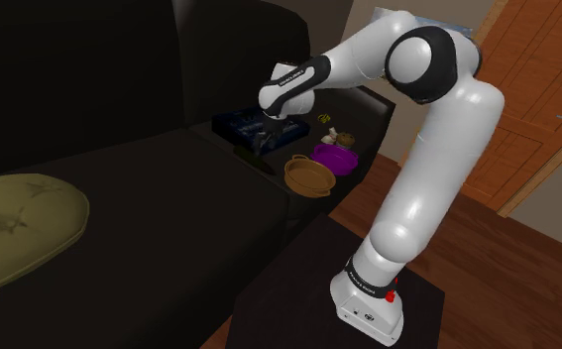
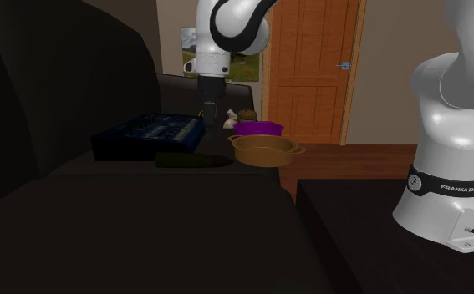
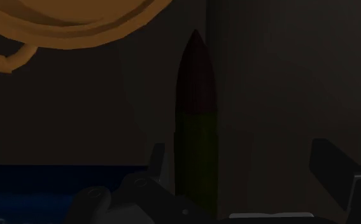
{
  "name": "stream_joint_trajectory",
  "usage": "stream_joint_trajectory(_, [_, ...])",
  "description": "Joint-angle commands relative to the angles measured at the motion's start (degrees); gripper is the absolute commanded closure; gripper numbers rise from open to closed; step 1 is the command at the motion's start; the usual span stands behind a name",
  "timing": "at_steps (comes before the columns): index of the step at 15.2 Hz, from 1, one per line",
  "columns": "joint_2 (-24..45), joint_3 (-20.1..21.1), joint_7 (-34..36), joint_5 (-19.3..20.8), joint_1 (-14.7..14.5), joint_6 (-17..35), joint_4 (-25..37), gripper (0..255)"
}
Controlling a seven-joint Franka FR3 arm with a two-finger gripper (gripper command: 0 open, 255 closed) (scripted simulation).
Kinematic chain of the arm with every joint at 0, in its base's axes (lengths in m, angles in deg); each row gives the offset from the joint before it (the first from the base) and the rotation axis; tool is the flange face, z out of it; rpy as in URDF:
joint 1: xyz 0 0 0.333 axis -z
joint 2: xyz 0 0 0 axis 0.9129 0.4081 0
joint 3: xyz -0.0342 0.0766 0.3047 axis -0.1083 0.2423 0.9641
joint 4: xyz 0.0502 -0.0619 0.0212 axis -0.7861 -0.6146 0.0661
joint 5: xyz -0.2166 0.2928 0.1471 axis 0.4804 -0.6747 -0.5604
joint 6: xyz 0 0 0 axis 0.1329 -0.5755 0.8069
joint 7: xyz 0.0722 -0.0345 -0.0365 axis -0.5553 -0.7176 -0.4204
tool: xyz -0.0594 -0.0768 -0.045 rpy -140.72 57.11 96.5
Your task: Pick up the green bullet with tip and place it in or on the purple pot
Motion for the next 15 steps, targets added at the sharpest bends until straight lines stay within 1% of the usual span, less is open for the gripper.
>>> stream_joint_trajectory(1, [4.57, -0.09, -1.79, -1.35, 0.62, 1.50, 3.05, 0])
stream_joint_trajectory(3, [9.03, 0.08, -3.39, -2.64, 1.42, 2.67, 6.31, 0])
stream_joint_trajectory(10, [13.20, 0.82, -4.40, -4.13, 1.95, 7.00, 6.05, 0])
stream_joint_trajectory(15, [13.55, 0.89, -4.49, -4.26, 2.00, 7.34, 6.06, 0])
